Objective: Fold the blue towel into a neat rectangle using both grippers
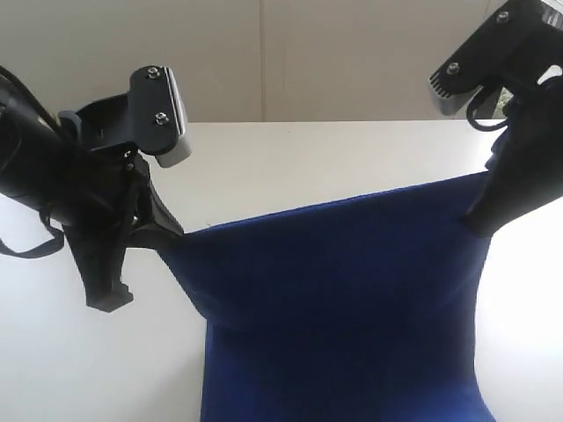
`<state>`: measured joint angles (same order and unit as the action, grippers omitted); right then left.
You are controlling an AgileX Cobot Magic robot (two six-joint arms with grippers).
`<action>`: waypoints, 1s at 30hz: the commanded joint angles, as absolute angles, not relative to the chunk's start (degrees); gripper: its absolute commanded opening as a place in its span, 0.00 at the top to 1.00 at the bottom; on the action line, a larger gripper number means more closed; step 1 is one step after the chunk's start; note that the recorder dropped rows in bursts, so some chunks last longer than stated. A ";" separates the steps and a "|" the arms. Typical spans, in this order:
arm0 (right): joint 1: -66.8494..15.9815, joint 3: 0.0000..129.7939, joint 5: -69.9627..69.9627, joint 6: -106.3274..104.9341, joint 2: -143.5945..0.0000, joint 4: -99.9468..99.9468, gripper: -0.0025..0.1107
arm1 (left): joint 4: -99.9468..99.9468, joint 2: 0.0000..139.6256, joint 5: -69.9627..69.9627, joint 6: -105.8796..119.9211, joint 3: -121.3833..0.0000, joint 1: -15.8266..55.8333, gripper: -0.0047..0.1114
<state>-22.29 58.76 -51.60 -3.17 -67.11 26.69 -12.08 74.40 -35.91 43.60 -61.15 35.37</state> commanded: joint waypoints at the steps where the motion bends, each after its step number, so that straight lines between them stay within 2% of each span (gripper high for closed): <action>1: -22.28 58.57 -49.02 -1.07 -70.21 30.24 0.98 | -9.87 75.58 -34.05 43.49 -60.63 35.52 0.96; 30: -22.18 58.57 -38.67 26.82 -88.48 58.85 0.98 | -2.86 89.42 -15.43 43.25 -60.63 34.20 0.96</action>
<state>-22.29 58.76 -39.94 22.65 -87.43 54.02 -3.05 88.64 -16.17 43.60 -61.15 35.02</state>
